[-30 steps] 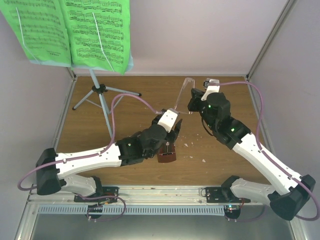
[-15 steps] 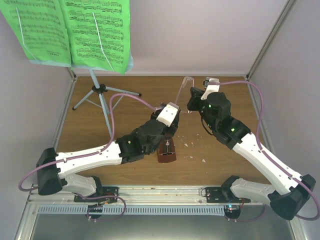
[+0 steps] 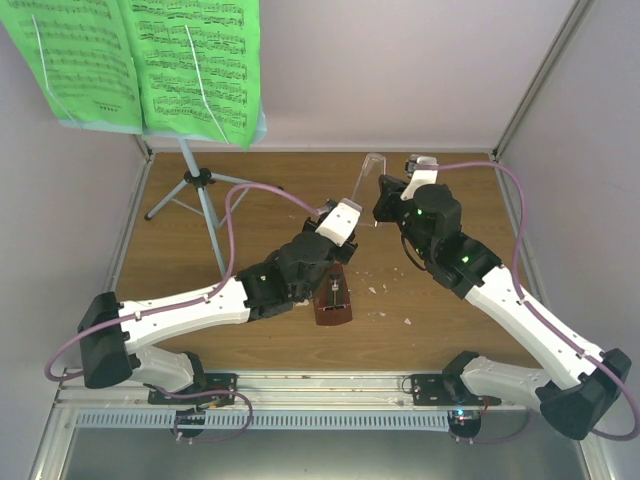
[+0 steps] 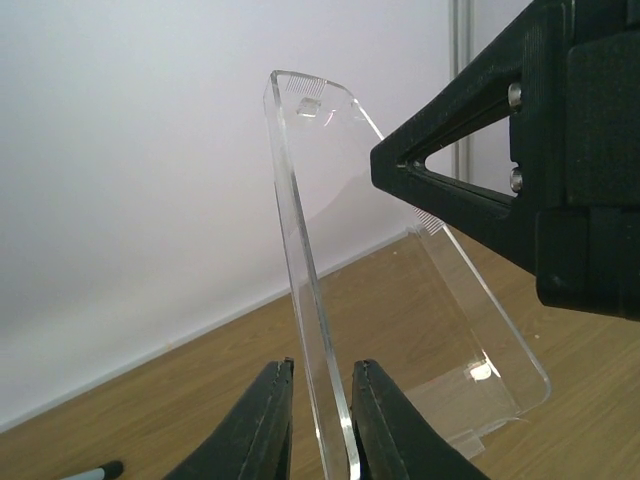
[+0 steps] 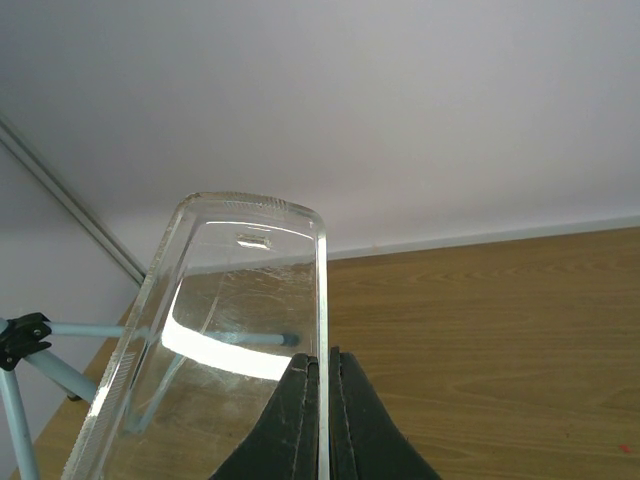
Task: Pack up the instrument practice props
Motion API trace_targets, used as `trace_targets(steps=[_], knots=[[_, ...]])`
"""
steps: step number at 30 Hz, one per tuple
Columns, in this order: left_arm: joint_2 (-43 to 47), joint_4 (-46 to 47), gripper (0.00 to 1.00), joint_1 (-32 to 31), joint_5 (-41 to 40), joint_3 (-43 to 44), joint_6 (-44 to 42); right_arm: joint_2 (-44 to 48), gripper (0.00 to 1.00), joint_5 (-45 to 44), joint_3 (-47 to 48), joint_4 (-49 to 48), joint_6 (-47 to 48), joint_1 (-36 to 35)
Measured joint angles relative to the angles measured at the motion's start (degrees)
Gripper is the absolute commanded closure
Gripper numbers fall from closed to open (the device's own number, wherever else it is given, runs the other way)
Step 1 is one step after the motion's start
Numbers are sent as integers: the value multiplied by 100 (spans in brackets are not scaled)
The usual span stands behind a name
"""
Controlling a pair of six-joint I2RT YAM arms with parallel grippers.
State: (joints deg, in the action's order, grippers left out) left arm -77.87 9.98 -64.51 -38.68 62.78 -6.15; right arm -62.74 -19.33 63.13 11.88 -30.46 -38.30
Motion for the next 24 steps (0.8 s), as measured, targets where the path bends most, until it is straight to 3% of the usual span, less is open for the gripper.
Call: trace_targets(steps=[9,15,16,21,24], knots=[[-96,22,95,7,-155,2,-138,-42,98,2,0,-26,-31,0],[-157,76,100,17,-280,31,-153,-50,91,-13,0,-35,-120,0],[-166,76,100,17,-289,44,-153,-50,85,-17,0,-37,-131,0],[-175,55,100,33,-273,83,-87,-50,39,37,0,-63,-90,-2],[-173,-55,100,46,-179,90,87,-35,26,116,-7,-136,-31,-17]])
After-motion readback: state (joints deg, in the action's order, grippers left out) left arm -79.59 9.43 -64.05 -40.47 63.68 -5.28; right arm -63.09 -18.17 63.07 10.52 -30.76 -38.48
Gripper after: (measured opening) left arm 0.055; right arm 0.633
